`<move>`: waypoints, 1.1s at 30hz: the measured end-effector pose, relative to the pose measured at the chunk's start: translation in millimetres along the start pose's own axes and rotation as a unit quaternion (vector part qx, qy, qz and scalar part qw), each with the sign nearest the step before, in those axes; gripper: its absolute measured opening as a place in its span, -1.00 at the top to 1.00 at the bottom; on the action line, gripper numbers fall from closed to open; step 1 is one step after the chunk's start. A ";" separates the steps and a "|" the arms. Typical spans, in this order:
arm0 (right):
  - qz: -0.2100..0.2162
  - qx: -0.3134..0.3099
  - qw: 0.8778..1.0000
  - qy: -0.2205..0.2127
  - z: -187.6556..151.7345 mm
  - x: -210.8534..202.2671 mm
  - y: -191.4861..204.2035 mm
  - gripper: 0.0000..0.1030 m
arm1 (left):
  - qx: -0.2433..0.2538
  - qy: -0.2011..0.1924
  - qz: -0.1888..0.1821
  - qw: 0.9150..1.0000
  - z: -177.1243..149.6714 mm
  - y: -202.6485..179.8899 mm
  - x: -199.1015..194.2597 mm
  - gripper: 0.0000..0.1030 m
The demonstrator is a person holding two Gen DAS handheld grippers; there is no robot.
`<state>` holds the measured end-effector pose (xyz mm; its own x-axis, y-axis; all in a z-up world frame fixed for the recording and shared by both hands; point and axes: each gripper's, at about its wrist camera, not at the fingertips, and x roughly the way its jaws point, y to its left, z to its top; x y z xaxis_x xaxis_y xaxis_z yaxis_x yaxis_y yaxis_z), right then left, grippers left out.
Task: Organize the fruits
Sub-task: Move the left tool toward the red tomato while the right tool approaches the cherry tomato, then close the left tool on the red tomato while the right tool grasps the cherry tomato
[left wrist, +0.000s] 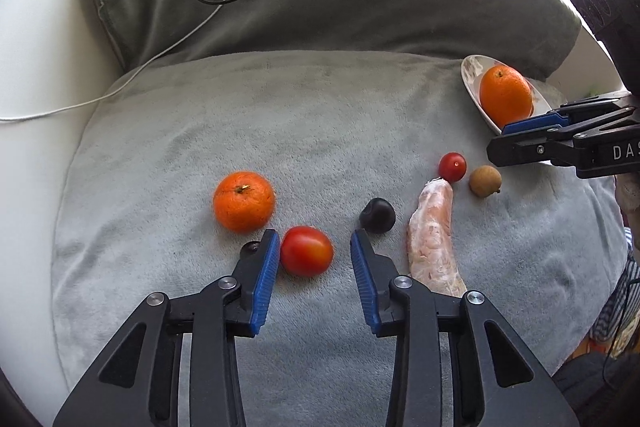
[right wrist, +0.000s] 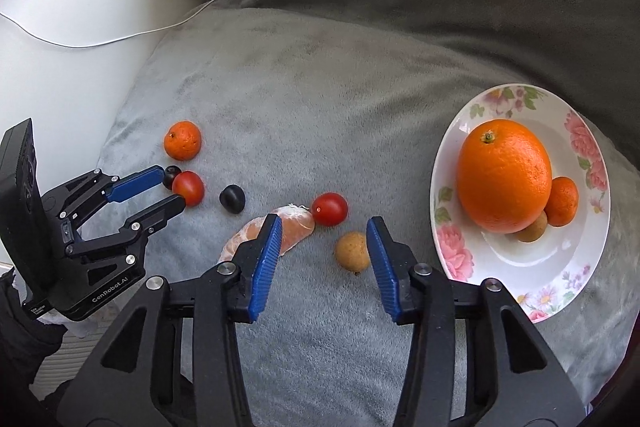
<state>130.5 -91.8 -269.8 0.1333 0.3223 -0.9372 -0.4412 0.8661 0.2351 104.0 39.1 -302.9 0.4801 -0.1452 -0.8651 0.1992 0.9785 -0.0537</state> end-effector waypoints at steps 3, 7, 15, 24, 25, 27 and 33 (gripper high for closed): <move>-0.002 -0.004 1.000 0.007 2.9 7.6 0.7 0.13 | 0.015 0.005 0.006 1.000 -0.7 -1.0 4.6 0.31; -0.006 -0.013 1.000 0.018 7.4 19.5 3.3 0.20 | 0.033 0.011 0.014 0.999 -0.8 -1.8 10.8 0.32; -0.016 -0.019 0.999 0.034 13.1 38.0 3.7 0.29 | 0.088 0.012 0.037 0.995 0.0 -10.7 18.7 0.31; -0.008 -0.012 0.999 0.047 9.3 50.3 1.3 0.50 | 0.099 0.006 0.036 0.994 2.6 -8.7 23.9 0.38; -0.007 -0.010 0.999 0.046 9.4 50.3 0.8 0.51 | 0.100 0.005 0.035 0.994 2.4 -8.3 24.2 0.39; -0.006 -0.009 0.999 0.044 9.3 50.5 1.2 0.51 | 0.094 0.003 0.029 0.995 4.8 -2.8 26.8 0.39; -0.008 -0.010 0.999 0.034 9.7 47.8 2.1 0.52 | 0.045 -0.005 0.001 0.999 4.5 8.7 16.4 0.39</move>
<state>144.5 -70.9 -311.6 0.0798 0.2814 -0.9563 -0.4573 0.8628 0.2158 117.5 44.5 -315.4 0.4892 -0.1449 -0.8600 0.2745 0.9616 -0.0058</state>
